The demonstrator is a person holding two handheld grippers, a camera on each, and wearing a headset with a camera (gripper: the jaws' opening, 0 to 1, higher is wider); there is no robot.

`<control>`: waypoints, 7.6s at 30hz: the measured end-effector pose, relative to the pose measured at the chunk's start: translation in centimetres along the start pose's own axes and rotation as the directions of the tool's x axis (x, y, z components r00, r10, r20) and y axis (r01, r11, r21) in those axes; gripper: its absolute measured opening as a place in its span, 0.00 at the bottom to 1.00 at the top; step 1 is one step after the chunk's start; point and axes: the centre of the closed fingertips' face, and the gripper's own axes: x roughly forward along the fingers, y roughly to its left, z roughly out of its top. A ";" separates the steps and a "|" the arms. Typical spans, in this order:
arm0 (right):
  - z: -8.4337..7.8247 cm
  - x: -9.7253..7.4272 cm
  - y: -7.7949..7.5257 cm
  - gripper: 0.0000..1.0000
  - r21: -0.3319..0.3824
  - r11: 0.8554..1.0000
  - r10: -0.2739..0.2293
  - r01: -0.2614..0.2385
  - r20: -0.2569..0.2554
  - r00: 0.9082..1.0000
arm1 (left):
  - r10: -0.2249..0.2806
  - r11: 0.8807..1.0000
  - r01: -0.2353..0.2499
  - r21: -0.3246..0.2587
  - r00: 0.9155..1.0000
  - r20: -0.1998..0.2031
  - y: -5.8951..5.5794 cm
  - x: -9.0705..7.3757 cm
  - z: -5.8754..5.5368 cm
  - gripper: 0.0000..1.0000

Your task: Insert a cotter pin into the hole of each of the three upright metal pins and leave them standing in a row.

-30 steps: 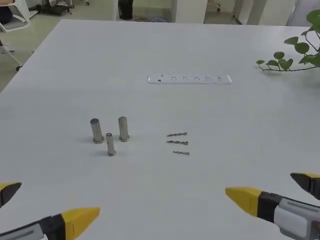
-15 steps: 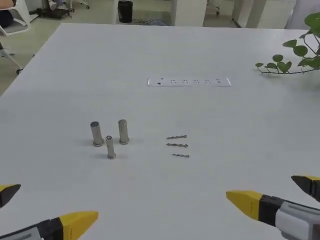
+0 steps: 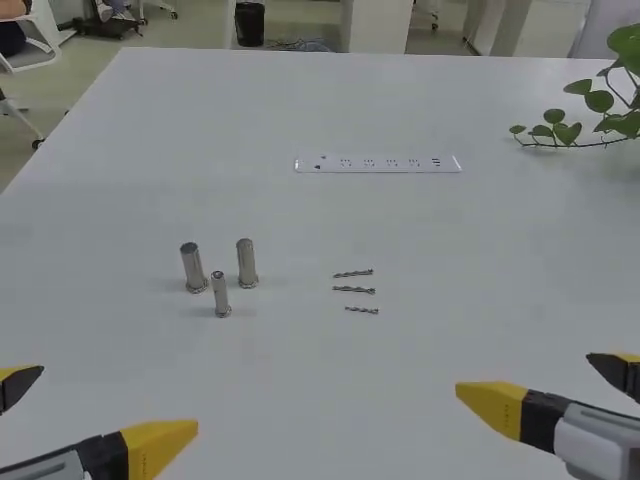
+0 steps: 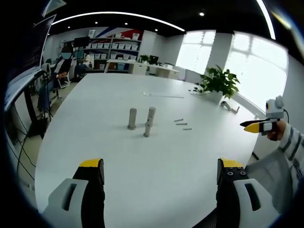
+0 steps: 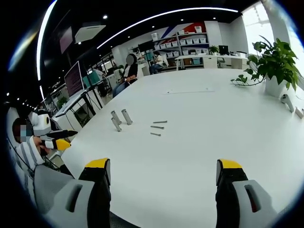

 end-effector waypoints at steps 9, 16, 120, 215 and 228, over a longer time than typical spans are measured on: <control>0.2 0.0 0.2 0.91 -0.005 1.000 0.002 -0.002 0.000 1.000 | -0.002 1.000 0.002 -0.013 1.000 0.001 0.2 0.0 0.0 0.97; 0.1 0.1 0.1 0.91 -0.008 1.000 -0.001 0.001 -0.009 1.000 | -0.007 1.000 0.007 -0.014 1.000 -0.009 0.3 0.3 0.1 0.97; 0.0 0.3 -0.7 0.90 -0.007 0.998 -0.068 0.067 -0.062 0.996 | -0.156 0.898 0.205 0.390 0.976 -0.154 2.7 16.1 3.7 0.05; 0.6 1.3 2.9 0.95 -0.040 0.999 0.028 -0.028 -0.005 1.000 | -0.389 0.751 0.450 0.483 0.893 -0.228 -8.5 9.8 -1.3 0.17; 0.5 1.2 3.0 0.94 -0.054 0.998 0.028 -0.029 -0.014 1.000 | -0.403 0.804 0.419 0.421 0.906 -0.133 -7.8 8.0 0.7 0.65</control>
